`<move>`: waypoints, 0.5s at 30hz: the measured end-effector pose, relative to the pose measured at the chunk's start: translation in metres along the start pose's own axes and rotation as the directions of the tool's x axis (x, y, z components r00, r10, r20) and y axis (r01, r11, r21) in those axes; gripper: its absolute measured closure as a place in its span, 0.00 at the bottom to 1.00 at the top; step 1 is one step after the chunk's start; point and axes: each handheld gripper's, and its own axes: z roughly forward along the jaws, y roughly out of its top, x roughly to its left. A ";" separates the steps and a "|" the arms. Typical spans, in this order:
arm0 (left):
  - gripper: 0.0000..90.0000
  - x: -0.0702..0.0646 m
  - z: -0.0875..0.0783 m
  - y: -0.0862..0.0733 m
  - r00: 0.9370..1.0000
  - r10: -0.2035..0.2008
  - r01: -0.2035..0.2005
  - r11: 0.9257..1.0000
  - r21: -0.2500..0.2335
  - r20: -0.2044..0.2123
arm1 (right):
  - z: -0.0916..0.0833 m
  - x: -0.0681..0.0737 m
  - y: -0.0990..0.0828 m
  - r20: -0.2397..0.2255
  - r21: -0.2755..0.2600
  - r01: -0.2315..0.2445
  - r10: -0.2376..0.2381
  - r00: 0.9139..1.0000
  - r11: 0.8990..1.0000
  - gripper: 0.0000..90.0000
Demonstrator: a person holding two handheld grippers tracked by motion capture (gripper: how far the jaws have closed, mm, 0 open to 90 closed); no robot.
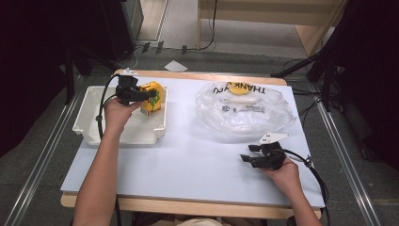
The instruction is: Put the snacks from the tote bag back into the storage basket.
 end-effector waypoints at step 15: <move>0.58 -0.009 0.017 -0.011 0.997 0.074 -0.075 0.997 -0.031 -0.026 | 0.000 0.001 0.000 0.001 0.004 -0.001 0.001 1.000 1.000 0.49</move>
